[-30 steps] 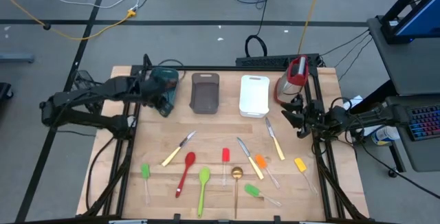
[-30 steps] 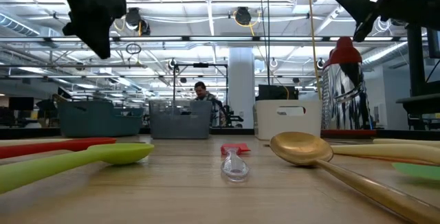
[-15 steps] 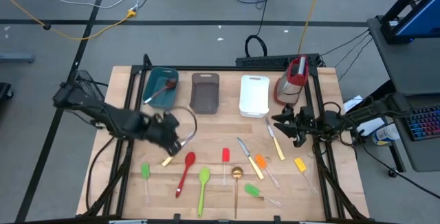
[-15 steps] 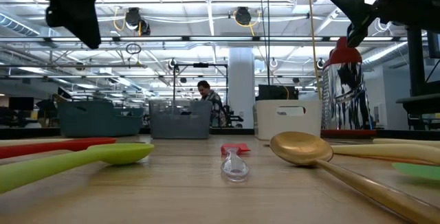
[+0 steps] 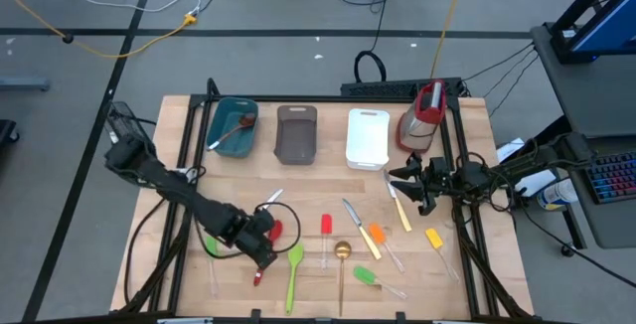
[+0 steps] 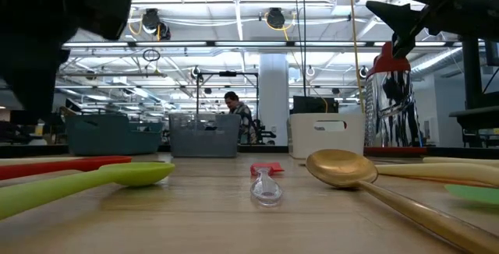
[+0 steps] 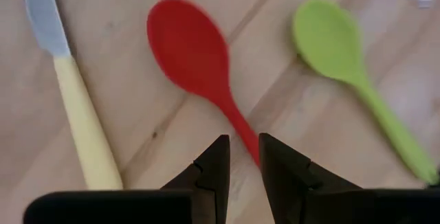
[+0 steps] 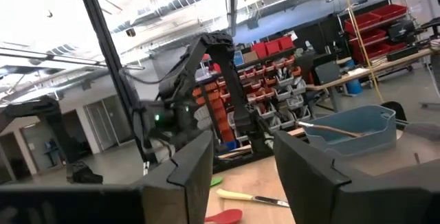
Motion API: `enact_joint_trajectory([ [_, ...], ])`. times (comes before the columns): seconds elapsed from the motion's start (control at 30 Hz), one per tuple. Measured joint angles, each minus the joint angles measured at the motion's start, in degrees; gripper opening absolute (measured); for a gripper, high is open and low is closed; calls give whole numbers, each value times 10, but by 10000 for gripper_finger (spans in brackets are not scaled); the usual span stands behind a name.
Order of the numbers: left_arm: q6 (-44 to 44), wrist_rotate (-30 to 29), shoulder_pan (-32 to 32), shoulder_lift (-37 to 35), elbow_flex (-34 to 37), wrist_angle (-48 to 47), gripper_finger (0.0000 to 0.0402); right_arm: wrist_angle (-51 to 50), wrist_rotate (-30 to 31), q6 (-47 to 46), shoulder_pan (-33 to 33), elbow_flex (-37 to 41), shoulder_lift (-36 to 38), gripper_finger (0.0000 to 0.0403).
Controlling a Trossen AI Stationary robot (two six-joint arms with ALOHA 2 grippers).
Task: Pick & Place Kitchen Items
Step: Put the red serving spoon into the blue bin
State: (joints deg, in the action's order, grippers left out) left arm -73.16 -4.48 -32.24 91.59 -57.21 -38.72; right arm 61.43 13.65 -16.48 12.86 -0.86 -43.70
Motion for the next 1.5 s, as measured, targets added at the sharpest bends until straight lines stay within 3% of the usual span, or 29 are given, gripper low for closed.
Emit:
enact_joint_trajectory([
  [0.17, -34, 16, -6, 30, 0, 30, 81, 3, 3, 57, 0, 0, 0, 146],
  [0.37, -39, 8, -5, 60, 0, 67, 81, 5, 72, 99, 0, -17, -6, 148],
  [0.77, -67, 0, -4, 87, 0, 41, 81, 5, 72, 131, 0, -35, -36, 147],
  [1.1, -28, -14, 5, 104, -1, 24, 80, 5, 73, 131, 0, -36, -47, 147],
  [1.33, -23, -16, 7, 102, -1, 20, 14, -6, 73, 131, 0, -36, -47, 145],
  [1.5, -8, -43, 9, 66, 5, 3, 20, -6, 73, 131, 0, -36, -47, 148],
])
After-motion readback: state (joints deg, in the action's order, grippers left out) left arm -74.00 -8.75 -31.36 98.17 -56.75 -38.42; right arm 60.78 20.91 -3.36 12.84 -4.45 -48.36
